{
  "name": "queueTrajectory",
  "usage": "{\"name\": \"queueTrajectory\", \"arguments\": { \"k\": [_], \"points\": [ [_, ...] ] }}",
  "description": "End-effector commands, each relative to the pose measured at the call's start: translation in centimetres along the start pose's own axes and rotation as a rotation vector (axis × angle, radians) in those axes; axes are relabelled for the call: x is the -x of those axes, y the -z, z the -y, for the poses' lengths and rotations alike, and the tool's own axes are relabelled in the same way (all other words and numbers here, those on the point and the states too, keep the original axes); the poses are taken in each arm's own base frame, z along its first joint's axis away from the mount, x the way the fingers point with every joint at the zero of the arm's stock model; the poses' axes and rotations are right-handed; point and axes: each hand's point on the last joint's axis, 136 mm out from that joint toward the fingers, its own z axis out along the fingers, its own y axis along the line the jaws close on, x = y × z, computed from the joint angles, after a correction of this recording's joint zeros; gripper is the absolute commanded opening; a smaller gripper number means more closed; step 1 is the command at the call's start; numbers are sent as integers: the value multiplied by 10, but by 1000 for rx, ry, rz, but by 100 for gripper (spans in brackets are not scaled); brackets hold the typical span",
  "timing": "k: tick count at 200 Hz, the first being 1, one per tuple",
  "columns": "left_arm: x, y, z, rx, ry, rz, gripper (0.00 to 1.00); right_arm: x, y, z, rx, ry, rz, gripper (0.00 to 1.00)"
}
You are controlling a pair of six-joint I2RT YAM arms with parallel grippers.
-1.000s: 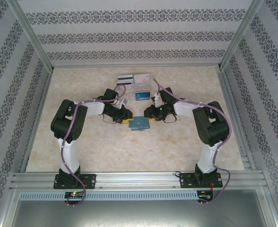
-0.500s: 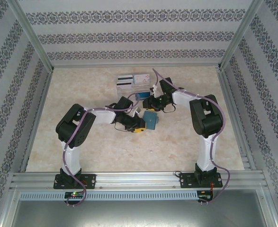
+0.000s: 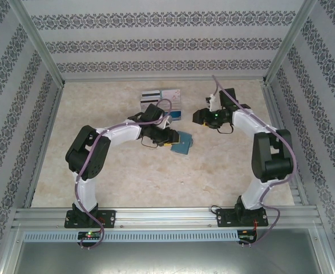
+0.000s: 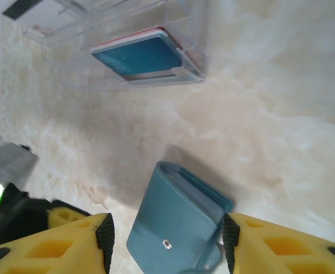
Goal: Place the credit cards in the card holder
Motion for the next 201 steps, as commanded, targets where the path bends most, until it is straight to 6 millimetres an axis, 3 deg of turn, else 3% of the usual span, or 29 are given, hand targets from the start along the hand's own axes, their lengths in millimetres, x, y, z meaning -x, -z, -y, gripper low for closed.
{"name": "queueTrajectory", "arguments": {
  "k": [1,19,49,75,147,201],
  "points": [
    [6,26,-26,218,-151,7,44,-27,-7,17,-19,-73,-26,52],
    [15,21,-35,224,-163,10,46,-45,-11,27,6,-119,-33,51],
    [19,-6,-21,65,-132,-22,48,-63,-21,24,150,-189,-30,50],
    [18,-23,-12,-49,-70,-46,48,-65,-29,22,217,-211,-23,49],
    [13,-42,-4,-153,50,-22,48,-67,-48,12,277,-216,-98,43],
    [11,-51,1,-138,114,34,38,-72,-53,15,264,-212,-111,42]
  ]
}}
